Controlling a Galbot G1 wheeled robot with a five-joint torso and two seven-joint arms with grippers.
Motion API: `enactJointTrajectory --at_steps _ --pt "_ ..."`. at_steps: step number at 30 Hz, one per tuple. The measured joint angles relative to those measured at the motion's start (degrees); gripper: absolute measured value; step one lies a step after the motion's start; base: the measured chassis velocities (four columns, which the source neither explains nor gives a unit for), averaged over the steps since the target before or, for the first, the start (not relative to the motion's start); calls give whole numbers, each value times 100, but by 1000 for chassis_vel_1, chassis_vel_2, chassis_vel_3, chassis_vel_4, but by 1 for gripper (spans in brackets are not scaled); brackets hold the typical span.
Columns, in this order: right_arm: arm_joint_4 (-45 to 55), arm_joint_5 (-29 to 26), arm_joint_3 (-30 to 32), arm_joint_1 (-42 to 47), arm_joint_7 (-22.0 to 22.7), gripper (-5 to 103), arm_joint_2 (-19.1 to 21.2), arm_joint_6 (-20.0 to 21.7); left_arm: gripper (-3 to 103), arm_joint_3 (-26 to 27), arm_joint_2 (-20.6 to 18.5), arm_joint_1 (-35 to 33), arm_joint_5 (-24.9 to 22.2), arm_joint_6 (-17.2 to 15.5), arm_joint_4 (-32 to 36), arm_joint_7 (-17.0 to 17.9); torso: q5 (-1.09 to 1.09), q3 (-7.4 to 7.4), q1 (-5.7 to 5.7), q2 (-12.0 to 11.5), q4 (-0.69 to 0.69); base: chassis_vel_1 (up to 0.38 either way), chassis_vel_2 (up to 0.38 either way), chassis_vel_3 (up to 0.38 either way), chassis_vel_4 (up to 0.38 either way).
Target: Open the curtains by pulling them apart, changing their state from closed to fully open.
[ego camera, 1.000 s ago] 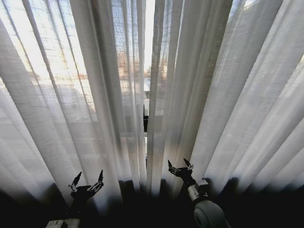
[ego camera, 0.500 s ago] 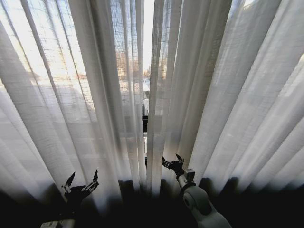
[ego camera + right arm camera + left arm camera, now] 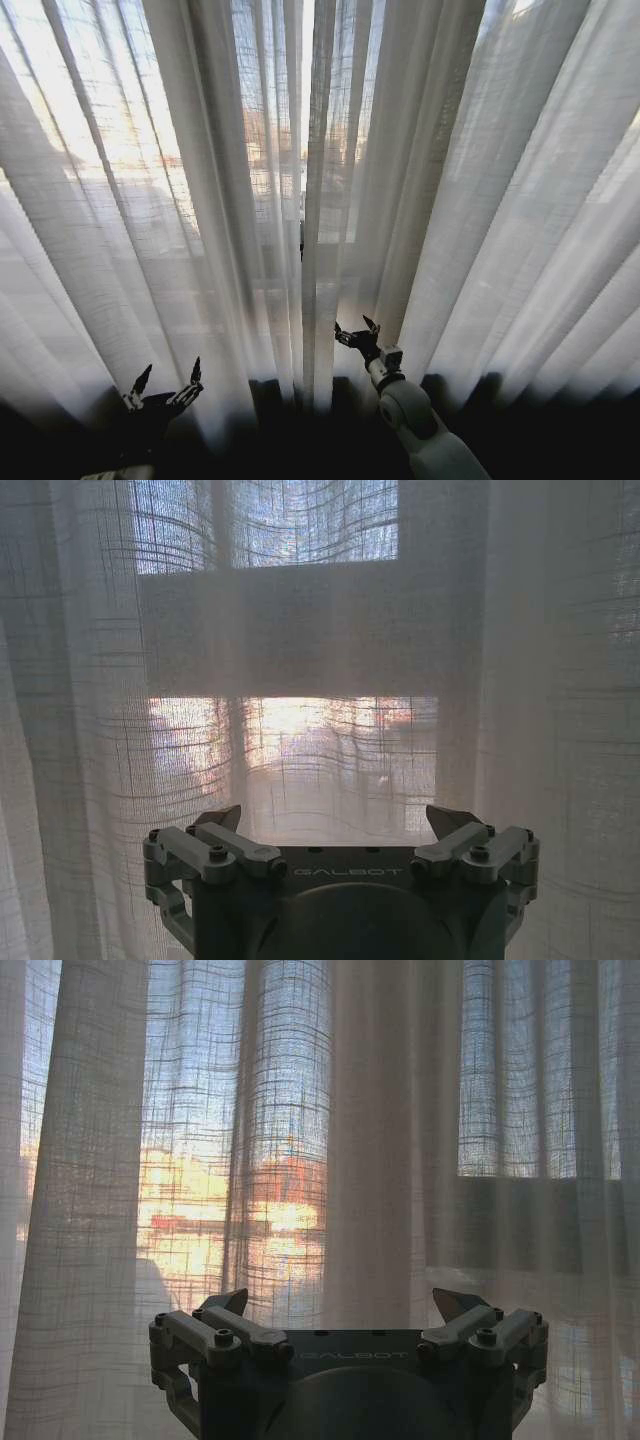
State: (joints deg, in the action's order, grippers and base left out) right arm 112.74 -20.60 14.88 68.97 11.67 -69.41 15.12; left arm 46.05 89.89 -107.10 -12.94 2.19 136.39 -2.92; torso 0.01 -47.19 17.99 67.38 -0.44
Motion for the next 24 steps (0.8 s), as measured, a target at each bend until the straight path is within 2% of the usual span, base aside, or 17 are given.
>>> enactJointTrajectory --at_steps 6,13,21,24 --pt "354 13 466 604 59 100 91 -31 100 79 -17 20 -63 12 -26 -4 1 0 -1 0 0 0 0 0 0" --pt "449 -10 1057 684 328 100 124 -46 100 194 -30 16 -212 27 -34 -4 0 0 0 0 1 0 0 0 0" --pt "1032 -9 1192 1334 632 100 70 -34 100 217 21 43 -246 58 -100 -4 0 0 -1 0 0 0 0 0 0" --pt "1215 10 1238 1594 925 100 -5 -27 100 216 23 41 -244 89 -124 -4 0 0 -1 1 0 0 0 0 0"
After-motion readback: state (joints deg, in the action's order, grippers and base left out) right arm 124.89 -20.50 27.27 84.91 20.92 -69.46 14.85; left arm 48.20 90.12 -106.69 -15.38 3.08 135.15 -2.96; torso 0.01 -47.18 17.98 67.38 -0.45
